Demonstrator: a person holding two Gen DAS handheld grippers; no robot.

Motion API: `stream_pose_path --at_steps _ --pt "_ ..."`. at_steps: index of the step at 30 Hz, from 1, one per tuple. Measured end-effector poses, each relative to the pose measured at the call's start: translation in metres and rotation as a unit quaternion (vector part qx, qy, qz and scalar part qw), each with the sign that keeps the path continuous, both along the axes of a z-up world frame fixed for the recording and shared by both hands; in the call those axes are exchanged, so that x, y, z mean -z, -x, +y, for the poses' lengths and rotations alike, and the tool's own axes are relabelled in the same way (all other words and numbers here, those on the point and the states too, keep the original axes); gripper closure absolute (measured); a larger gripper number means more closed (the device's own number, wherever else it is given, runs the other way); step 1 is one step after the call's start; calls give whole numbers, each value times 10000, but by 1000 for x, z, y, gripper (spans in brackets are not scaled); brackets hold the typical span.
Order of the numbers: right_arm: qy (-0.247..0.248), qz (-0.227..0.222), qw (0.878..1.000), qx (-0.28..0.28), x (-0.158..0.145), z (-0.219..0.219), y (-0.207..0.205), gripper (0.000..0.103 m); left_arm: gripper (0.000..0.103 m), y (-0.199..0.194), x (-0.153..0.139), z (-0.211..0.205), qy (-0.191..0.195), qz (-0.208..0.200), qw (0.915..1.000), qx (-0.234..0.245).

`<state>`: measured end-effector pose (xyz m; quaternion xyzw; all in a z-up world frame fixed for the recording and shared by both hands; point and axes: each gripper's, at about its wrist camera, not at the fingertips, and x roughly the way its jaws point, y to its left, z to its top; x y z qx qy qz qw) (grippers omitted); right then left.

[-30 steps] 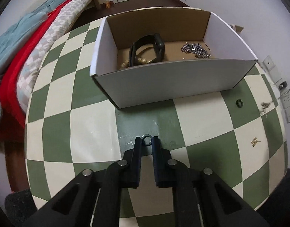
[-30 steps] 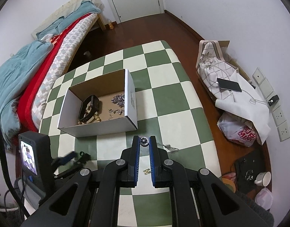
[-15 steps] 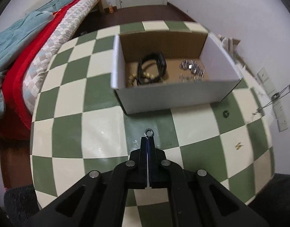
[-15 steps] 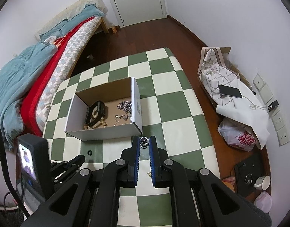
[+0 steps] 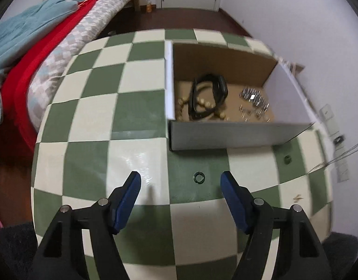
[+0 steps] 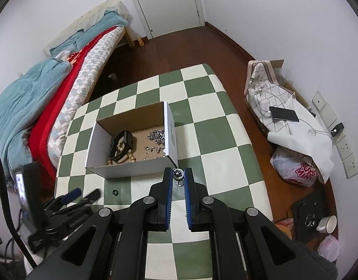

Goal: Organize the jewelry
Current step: 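Carry the ring with the left gripper while the right carries the necklace over the box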

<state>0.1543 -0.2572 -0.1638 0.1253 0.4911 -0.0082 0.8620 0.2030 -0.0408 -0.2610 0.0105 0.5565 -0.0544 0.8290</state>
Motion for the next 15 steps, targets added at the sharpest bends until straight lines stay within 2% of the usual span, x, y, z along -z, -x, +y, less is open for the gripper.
stream_pose_path --at_steps 5,6,7,8,9,15 --pt "53 42 10000 29 3 -4 -3 93 37 -3 26 -18 -410 183 9988 200" --pt "56 45 10000 41 3 -5 -3 93 46 -1 26 -20 -389 115 9989 234" --pt "60 45 10000 54 3 -6 -4 93 66 0 25 -20 -335 65 9991 262" --pt "68 43 9999 64 3 -7 -6 93 80 2 24 -20 -217 23 9993 318" --pt "77 42 9999 69 3 -8 -7 93 93 2 23 -22 -269 17 9991 342" --pt "66 22 10000 46 2 -6 -9 93 94 2 19 -25 -319 15 9988 373"
